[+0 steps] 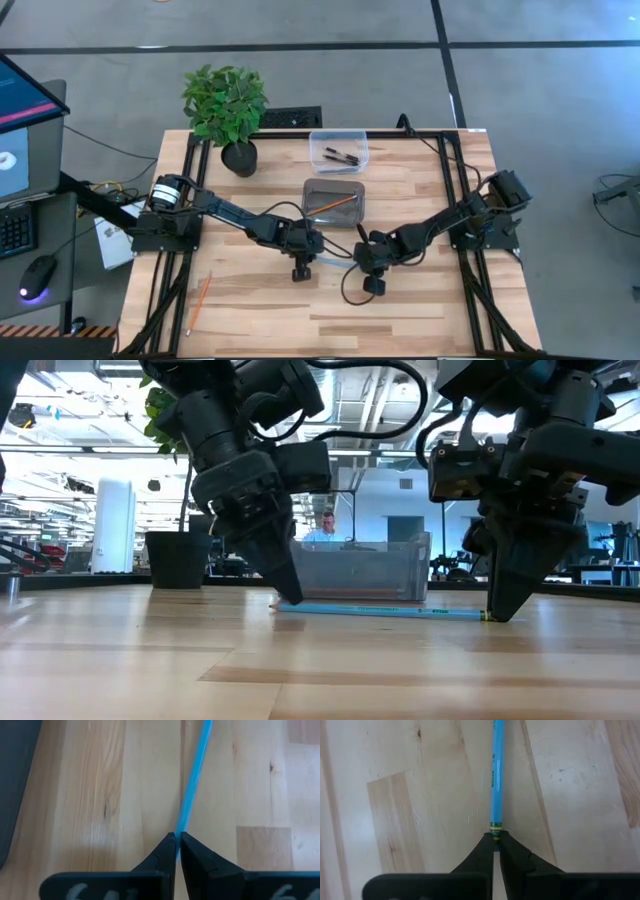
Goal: Sort pens & pencils
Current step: Put the blue pencil into the black bin
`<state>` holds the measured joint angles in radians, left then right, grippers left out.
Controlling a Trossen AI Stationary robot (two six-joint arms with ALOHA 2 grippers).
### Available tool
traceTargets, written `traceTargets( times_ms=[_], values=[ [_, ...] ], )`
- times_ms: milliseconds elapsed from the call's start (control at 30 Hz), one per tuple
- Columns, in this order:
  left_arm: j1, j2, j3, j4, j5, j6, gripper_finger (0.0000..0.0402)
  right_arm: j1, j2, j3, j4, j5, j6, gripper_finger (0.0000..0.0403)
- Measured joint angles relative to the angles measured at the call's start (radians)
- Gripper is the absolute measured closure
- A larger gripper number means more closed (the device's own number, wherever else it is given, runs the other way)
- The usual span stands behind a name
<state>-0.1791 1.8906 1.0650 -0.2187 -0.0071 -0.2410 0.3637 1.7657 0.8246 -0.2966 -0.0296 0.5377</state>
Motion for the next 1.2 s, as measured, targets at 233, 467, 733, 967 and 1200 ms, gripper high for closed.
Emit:
traceTargets(
  times_ms=[233, 467, 733, 967, 1200],
  values=[
    [0.002, -0.002, 0.007, -0.045, 0.027, 0.061, 0.0388, -0.011, 0.0, 0.0, 0.0, -0.011, -0.023, 0.0363],
    [0.002, 0.002, 0.117, -0.238, 0.059, 0.146, 0.0388, -0.012, 0.0, 0.0, 0.001, -0.01, -0.026, 0.0363],
    [0.002, 0.002, 0.174, -0.295, 0.032, 0.154, 0.0377, -0.012, 0.0, 0.0, 0.002, 0.0, -0.032, 0.0362],
    [0.002, 0.002, 0.175, -0.313, 0.033, 0.174, 0.0309, -0.012, 0.0, 0.0, 0.003, 0.002, -0.042, 0.0362],
    [0.002, 0.007, 0.175, -0.308, 0.024, 0.192, 0.0272, -0.013, 0.0, 0.0, 0.003, 0.002, -0.042, 0.0362]
  ],
)
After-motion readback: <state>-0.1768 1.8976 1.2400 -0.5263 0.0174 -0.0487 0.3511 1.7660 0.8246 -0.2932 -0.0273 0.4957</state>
